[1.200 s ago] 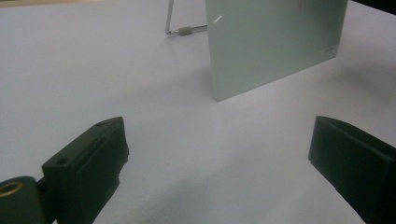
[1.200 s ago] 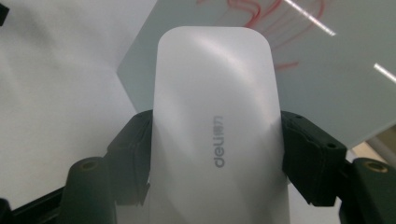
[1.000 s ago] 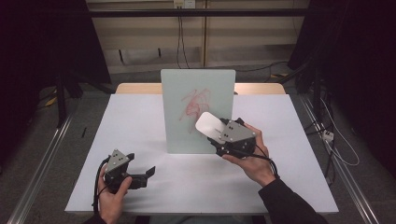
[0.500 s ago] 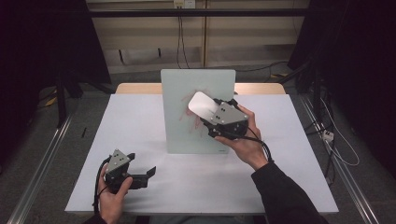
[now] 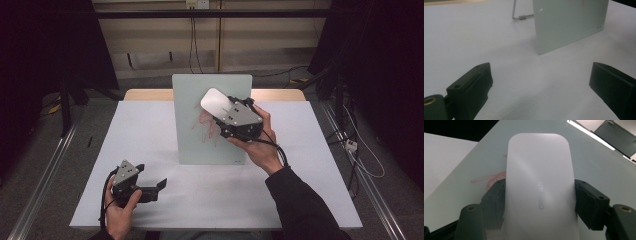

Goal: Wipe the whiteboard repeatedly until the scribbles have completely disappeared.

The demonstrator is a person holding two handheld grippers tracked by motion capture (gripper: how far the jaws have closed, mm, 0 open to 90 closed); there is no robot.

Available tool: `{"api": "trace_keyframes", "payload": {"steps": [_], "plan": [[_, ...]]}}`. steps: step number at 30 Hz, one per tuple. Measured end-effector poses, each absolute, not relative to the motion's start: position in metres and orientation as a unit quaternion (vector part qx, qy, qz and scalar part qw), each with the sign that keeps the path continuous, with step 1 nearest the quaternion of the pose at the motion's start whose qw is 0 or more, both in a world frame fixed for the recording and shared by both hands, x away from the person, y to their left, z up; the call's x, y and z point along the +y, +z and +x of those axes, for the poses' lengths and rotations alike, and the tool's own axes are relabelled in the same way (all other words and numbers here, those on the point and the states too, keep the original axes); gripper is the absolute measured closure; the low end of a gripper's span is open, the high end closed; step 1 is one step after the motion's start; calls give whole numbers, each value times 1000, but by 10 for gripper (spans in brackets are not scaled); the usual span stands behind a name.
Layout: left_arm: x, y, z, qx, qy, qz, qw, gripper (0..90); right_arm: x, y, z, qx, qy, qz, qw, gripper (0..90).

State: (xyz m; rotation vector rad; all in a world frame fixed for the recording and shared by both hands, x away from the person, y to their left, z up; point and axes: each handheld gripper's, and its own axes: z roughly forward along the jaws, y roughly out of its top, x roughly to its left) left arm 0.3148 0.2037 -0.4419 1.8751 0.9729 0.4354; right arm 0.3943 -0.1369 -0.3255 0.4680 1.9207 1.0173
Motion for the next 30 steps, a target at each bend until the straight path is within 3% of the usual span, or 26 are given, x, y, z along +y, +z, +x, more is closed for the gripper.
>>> {"api": "trace_keyframes", "payload": {"steps": [11,21,30], "plan": [[203,-442,315,398,180,766,471,45,-126,-338,392,780,394,173,454,315],[203,-442,314,398,180,766,471,45,-108,-367,381,809,384,160,416,315],[204,-442,315,398,182,767,470,45,-104,-362,384,811,386,161,408,315]]}}
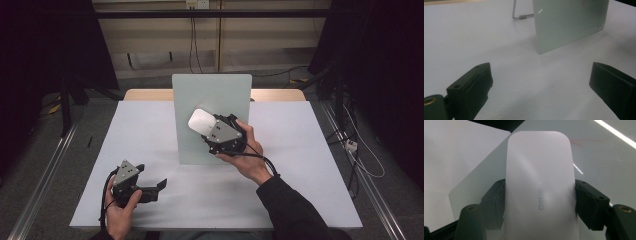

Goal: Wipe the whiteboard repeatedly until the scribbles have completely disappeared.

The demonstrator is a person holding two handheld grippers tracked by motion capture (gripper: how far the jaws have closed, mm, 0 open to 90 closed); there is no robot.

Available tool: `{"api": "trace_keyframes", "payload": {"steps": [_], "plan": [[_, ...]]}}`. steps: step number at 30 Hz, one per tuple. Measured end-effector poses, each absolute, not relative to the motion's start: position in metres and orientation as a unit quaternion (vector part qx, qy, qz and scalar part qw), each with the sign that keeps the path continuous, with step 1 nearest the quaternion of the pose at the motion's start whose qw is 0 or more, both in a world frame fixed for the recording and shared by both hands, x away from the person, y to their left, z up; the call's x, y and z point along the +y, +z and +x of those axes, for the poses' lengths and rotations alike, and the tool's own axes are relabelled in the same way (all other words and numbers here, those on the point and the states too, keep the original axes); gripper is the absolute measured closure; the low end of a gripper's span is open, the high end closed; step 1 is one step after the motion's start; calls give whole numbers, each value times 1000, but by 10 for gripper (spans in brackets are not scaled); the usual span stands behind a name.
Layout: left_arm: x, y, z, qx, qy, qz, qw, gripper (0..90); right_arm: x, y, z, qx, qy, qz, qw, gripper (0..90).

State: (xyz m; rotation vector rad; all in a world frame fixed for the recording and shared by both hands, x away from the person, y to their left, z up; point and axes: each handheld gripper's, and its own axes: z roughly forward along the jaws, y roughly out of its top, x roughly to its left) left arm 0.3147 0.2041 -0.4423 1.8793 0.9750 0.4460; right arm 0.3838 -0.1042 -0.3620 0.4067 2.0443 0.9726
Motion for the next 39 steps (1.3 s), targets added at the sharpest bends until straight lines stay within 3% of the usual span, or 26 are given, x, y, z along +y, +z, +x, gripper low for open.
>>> {"api": "trace_keyframes", "payload": {"steps": [13,19,30,39], "plan": [[204,-442,314,398,179,766,472,45,-136,-321,397,763,404,209,459,315],[204,-442,314,397,180,767,470,45,-123,-335,392,775,387,194,460,315],[204,-442,314,397,181,769,468,45,-98,-381,375,813,375,162,414,316],[204,-442,314,395,179,771,467,45,-103,-359,383,805,381,174,420,315]]}}
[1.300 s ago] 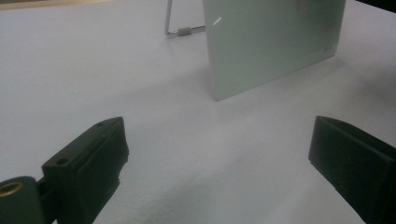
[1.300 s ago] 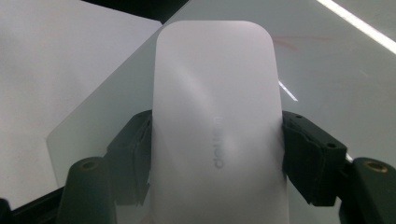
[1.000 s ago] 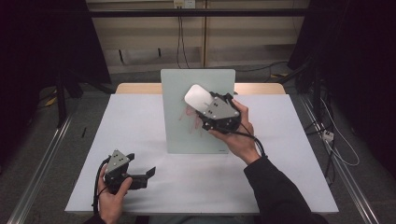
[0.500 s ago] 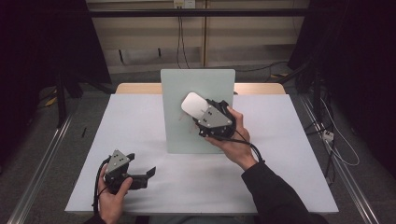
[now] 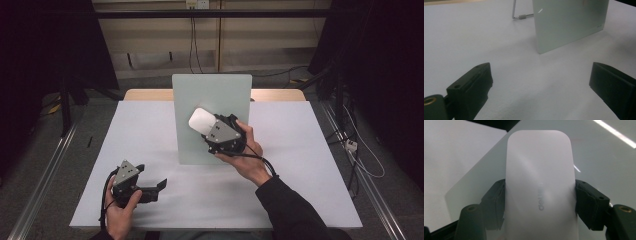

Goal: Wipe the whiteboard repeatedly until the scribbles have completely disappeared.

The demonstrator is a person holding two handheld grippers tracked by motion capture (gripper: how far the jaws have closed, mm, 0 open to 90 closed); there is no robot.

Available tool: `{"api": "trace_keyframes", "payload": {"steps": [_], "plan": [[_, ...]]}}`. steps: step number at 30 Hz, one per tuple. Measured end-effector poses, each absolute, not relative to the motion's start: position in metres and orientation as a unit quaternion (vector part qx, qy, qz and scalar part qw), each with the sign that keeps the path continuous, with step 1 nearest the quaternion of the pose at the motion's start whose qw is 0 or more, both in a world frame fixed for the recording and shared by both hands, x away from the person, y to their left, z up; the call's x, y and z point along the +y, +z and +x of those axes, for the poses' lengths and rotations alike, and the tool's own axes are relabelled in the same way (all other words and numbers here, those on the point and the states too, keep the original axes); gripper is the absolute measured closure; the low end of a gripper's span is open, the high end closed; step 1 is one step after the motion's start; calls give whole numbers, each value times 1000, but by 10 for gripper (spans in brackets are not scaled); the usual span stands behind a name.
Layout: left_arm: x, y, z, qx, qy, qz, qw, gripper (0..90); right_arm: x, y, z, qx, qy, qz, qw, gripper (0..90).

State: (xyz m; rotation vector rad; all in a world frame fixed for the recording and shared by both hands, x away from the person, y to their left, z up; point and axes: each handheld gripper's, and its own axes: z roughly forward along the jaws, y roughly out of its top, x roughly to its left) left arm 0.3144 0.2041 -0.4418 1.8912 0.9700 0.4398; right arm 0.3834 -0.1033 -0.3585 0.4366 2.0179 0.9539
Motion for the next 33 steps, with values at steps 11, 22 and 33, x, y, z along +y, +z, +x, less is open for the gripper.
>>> {"api": "trace_keyframes", "payload": {"steps": [11,22,33], "plan": [[203,-442,314,395,182,770,467,45,-107,-325,399,772,399,199,453,316],[202,-442,314,396,180,769,469,45,-87,-363,385,806,379,164,424,316],[202,-442,314,395,180,769,469,45,-73,-392,373,849,338,126,385,316]]}}
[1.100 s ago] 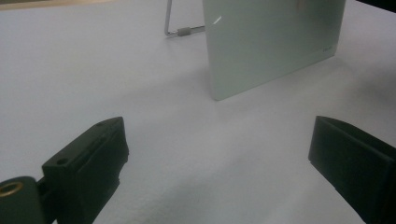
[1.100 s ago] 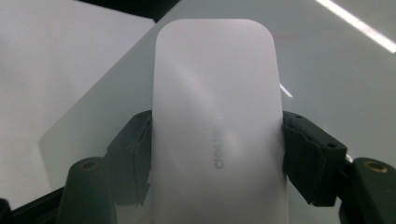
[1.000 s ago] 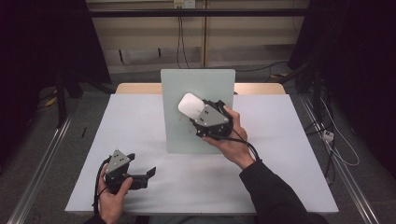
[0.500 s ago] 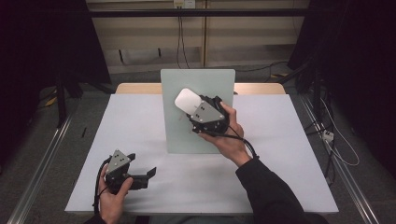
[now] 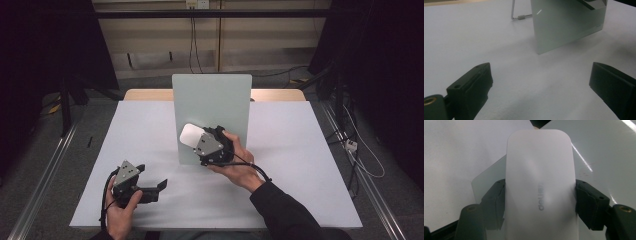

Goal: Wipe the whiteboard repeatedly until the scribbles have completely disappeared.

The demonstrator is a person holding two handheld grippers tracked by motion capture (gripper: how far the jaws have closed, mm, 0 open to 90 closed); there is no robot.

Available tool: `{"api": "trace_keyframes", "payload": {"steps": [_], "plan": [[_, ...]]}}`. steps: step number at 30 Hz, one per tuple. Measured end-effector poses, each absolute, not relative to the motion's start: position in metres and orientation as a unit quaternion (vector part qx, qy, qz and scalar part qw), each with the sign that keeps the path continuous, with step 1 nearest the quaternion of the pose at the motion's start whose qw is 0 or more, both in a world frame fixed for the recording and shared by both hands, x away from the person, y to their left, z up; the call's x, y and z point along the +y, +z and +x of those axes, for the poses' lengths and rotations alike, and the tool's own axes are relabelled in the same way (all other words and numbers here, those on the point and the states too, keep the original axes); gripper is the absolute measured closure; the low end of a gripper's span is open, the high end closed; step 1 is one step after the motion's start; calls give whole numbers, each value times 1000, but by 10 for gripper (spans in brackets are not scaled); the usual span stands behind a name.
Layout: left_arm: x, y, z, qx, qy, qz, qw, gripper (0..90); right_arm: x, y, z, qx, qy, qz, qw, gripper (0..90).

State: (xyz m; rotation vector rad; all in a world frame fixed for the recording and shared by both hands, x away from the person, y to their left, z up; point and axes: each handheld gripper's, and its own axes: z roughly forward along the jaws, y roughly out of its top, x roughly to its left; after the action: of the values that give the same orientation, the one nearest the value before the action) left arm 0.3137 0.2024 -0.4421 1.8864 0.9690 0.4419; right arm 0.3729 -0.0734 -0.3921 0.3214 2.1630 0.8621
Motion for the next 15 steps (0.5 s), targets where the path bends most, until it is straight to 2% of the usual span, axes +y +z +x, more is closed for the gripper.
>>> {"api": "trace_keyframes", "payload": {"steps": [5,15], "plan": [[203,-442,314,395,181,770,468,45,-75,-387,374,845,340,131,392,316],[203,-442,314,394,181,770,467,45,-87,-351,388,819,358,159,418,316]]}}
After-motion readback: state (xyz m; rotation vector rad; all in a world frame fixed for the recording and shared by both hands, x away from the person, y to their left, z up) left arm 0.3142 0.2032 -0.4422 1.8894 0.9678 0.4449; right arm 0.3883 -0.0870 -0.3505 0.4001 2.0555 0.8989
